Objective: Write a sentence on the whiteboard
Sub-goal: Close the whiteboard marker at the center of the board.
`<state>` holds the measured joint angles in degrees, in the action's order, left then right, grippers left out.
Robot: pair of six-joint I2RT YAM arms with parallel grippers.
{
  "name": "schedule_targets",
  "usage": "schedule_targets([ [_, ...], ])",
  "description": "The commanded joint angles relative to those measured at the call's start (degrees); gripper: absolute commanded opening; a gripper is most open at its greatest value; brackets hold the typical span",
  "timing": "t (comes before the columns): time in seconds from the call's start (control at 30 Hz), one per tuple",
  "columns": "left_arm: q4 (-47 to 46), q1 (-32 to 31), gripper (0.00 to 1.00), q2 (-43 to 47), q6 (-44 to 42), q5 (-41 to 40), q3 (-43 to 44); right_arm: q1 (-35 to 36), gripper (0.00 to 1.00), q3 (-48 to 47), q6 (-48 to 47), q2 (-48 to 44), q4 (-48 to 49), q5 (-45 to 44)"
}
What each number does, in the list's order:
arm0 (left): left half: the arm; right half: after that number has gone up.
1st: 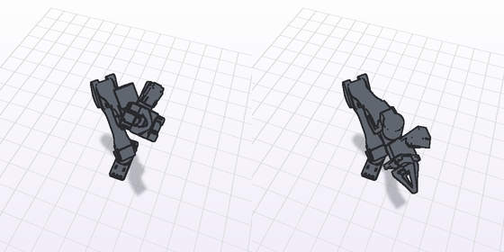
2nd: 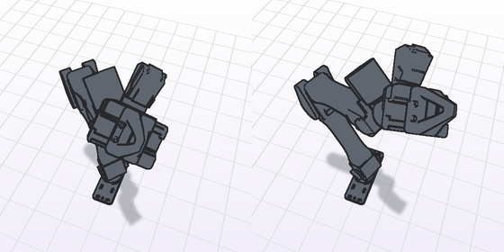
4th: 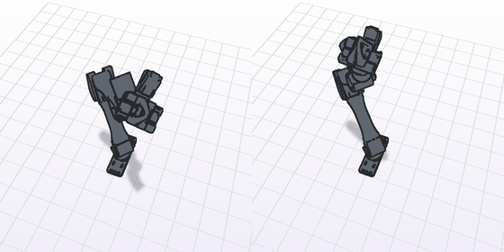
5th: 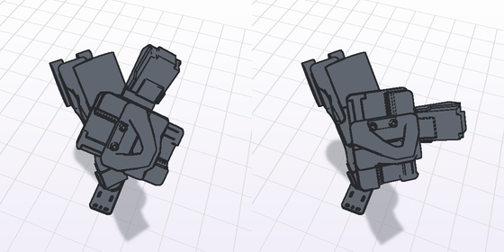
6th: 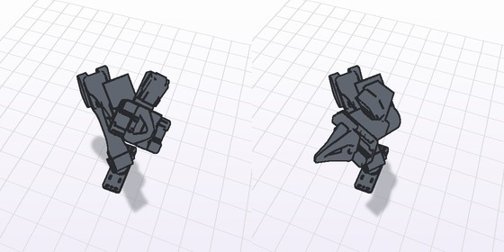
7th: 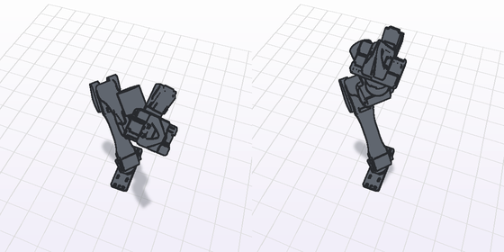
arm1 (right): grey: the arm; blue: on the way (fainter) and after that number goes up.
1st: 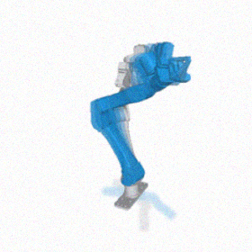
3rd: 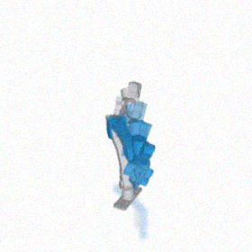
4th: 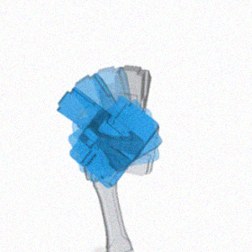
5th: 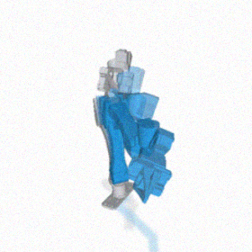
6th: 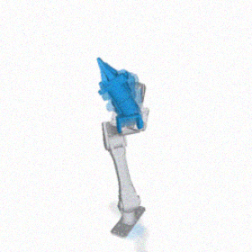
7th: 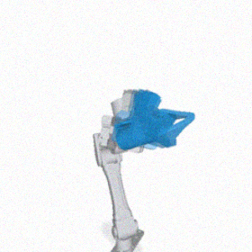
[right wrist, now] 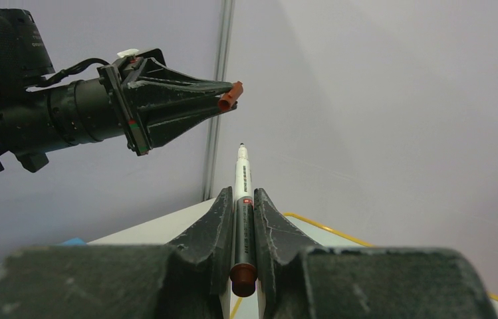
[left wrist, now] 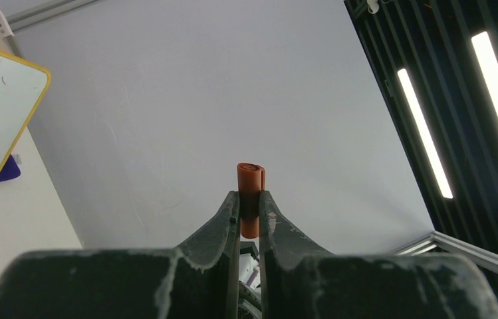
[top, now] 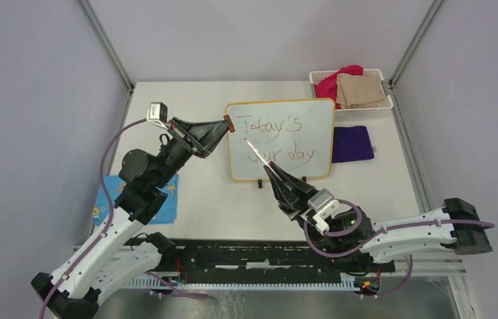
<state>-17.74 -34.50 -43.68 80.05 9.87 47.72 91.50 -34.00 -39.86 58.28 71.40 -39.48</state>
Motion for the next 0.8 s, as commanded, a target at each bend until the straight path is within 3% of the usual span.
schedule_targets([
  [0.0,-2.65,-0.78,0.02,1.5,-0.76,-3.9,-1.02,0.43,0.0,-2.92,1.81,1.17,2.53,1.78],
  [0.27,2.21,-1.01,0.02,6.04,-0.07,-16.23,-2.14,0.88,0.0,-4.28,0.36,4.32,7.49,-0.84],
  [0.77,6.34,-1.18,0.02,6.67,3.44,-20.9,-1.46,0.87,0.0,-13.55,-1.46,14.21,12.96,-4.25],
])
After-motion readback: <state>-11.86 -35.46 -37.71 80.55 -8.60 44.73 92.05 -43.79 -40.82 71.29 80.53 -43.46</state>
